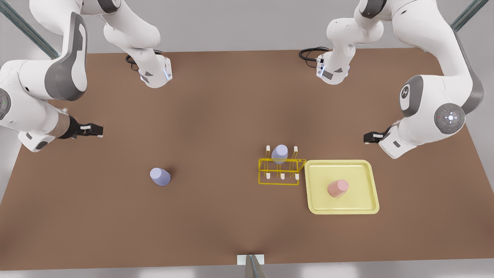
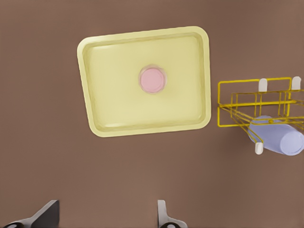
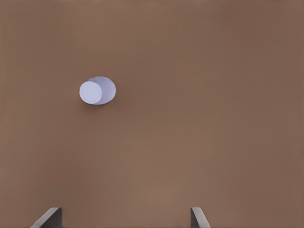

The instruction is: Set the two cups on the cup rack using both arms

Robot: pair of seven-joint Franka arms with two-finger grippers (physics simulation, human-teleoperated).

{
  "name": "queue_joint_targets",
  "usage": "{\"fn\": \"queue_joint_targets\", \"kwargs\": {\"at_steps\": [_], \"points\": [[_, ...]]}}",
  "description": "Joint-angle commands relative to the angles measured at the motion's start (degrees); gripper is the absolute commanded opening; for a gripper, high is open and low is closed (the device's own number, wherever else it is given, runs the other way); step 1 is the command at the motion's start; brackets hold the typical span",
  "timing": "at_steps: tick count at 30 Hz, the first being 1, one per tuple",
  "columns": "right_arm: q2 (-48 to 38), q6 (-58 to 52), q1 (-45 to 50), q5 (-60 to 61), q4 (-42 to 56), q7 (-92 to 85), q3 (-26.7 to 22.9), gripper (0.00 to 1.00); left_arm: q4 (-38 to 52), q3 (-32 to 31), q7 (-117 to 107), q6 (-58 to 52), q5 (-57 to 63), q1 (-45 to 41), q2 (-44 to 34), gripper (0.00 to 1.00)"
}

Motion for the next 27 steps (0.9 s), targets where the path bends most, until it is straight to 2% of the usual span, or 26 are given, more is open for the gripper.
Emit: {"fn": "queue_joint_targets", "kwargs": {"at_steps": [1, 3, 4, 6, 10, 12, 19, 27], "points": [[0.0, 4.5, -0.1, 0.1, 0.0, -1.9, 0.0, 1.00, 0.1, 0.0, -5.2, 3.8, -0.6, -0.2, -0.1, 1.00], [2.2, 5.3, 0.1, -0.5, 0.0, -1.9, 0.1, 1.00, -0.1, 0.1, -5.4, 4.5, -0.7, -0.5, 1.0, 1.00], [8.9, 9.6, 1.7, -0.6, 0.0, -1.8, 0.1, 1.00, 0.9, 0.1, -5.4, 7.6, -0.5, -0.9, 6.0, 1.00], [15.1, 20.1, 3.0, -0.6, 0.1, -1.0, 0.2, 1.00, 1.2, 0.0, -5.9, 18.0, -0.6, -0.8, 12.2, 1.00], [20.0, 28.6, 4.7, -0.7, 0.0, 2.2, 0.2, 1.00, 1.2, -0.1, -5.9, 27.6, -0.9, -1.4, 19.6, 1.00], [21.8, 32.2, 5.1, -1.0, -0.2, 2.6, 0.1, 1.00, 0.1, 0.0, -5.7, 31.7, -1.0, -1.4, 20.6, 1.00], [22.9, 37.8, 8.0, -2.0, -4.1, 8.2, 0.2, 1.00, -7.6, -0.1, -5.7, 39.8, -0.9, -1.9, 22.6, 1.00], [21.8, 44.3, 8.9, -0.6, -11.8, 11.9, 0.5, 1.00, -8.4, 0.0, -5.7, 42.4, -0.9, -2.0, 25.7, 1.00]]}}
